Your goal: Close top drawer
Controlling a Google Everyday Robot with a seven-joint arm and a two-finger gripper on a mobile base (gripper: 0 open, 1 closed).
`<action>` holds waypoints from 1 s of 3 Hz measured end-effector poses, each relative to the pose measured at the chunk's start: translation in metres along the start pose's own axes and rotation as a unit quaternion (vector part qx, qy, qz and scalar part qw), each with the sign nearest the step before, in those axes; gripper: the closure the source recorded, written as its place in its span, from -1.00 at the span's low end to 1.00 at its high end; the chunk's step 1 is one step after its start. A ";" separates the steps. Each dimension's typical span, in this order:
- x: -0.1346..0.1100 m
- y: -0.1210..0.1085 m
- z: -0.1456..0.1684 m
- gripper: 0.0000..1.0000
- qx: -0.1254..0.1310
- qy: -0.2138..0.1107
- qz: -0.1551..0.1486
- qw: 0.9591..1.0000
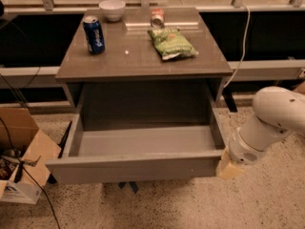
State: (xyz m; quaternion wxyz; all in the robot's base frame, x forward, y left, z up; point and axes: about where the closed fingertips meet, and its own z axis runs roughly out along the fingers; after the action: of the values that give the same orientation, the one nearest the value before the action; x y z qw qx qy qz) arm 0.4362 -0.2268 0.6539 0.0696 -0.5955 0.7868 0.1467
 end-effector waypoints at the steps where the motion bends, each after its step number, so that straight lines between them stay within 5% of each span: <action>1: 0.001 0.003 0.000 1.00 0.000 0.000 0.000 1.000; 2: -0.027 -0.040 0.001 1.00 0.033 -0.040 -0.034 0.998; 3: -0.027 -0.040 0.001 1.00 0.033 -0.040 -0.034 0.998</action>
Offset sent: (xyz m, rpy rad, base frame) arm 0.1917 0.0546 0.0137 0.2317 -0.3869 0.1213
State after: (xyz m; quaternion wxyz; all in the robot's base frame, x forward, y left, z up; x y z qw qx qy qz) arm 0.4821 -0.2115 0.6545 0.1259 -0.6129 0.7671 0.1417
